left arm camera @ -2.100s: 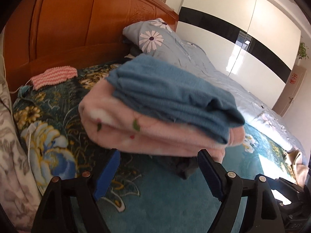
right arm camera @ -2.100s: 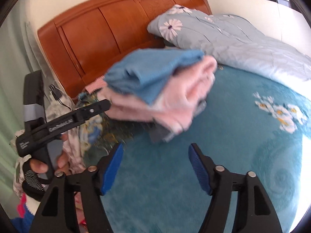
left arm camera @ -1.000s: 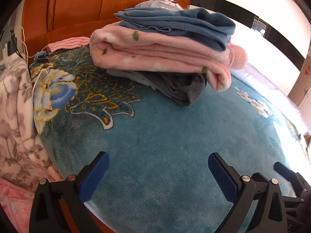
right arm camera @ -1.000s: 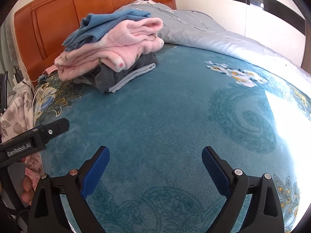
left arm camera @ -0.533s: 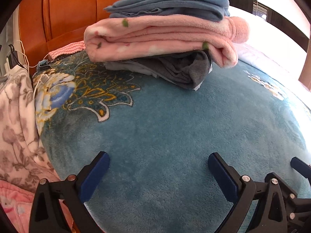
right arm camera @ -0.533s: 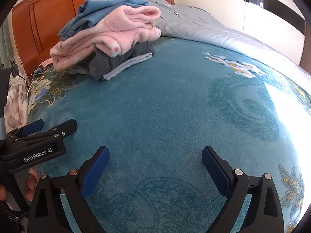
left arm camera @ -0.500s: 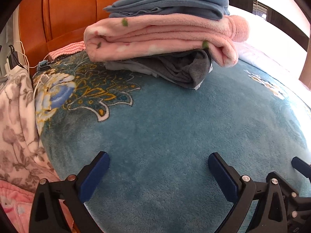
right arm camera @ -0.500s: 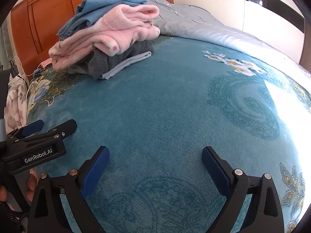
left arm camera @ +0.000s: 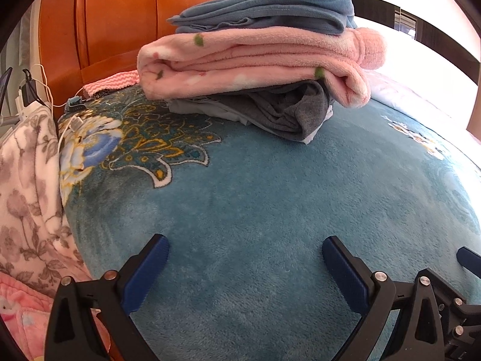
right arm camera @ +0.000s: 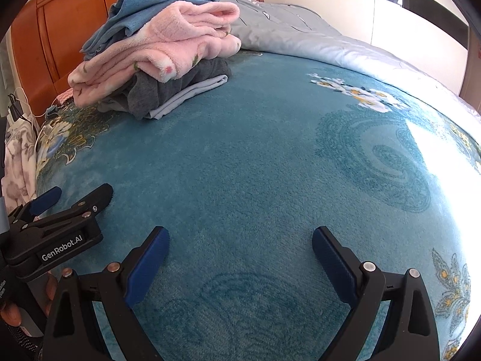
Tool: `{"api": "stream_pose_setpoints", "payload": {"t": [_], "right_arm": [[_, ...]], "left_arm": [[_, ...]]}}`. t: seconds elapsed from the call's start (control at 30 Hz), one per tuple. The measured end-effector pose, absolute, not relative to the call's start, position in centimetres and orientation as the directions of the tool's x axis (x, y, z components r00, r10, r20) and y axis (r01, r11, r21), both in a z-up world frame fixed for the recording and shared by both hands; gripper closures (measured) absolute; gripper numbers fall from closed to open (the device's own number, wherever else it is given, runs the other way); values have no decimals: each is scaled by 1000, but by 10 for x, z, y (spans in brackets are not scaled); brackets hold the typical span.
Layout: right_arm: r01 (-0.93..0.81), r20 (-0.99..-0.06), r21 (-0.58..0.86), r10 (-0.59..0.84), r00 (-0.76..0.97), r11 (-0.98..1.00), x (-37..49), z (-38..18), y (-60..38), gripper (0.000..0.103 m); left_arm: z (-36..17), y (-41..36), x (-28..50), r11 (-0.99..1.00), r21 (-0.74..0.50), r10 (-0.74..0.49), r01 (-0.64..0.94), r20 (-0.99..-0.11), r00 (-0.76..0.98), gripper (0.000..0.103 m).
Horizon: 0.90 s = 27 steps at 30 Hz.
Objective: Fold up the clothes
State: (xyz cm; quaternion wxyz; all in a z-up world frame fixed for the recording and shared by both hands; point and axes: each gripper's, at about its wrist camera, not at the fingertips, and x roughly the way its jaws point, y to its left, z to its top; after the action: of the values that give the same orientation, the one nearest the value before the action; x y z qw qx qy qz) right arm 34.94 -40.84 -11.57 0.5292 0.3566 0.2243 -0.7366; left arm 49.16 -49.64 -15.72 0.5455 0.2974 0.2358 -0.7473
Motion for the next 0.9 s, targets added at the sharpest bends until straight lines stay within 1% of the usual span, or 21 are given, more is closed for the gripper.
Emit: {"api": "stream_pose_setpoints", "payload": {"t": [0.3,0.43,0.77,0.9], "right_arm": [[946,-740,-31,-629,-240,-324,356,-105,-415,6],[942,-761,-39,-602,-244,-333,353,-111,-417,6],[936,-776,-47,-578,-254,-349,352,-117,-418,6],[932,-778,-42,-573,-256,-360,350,-118,-417,2]], "left_arm": [[-159,-495,491,-289,-22,-689,957,-689,-224,0],[-159,-495,491,-287,-21,-692,958,-686,-223,0],[-159,-493,491,-286,-17,-697,958,-683,-220,0],[-159,-493,491,-285,-17,-699,958,-680,-220,0]]}}
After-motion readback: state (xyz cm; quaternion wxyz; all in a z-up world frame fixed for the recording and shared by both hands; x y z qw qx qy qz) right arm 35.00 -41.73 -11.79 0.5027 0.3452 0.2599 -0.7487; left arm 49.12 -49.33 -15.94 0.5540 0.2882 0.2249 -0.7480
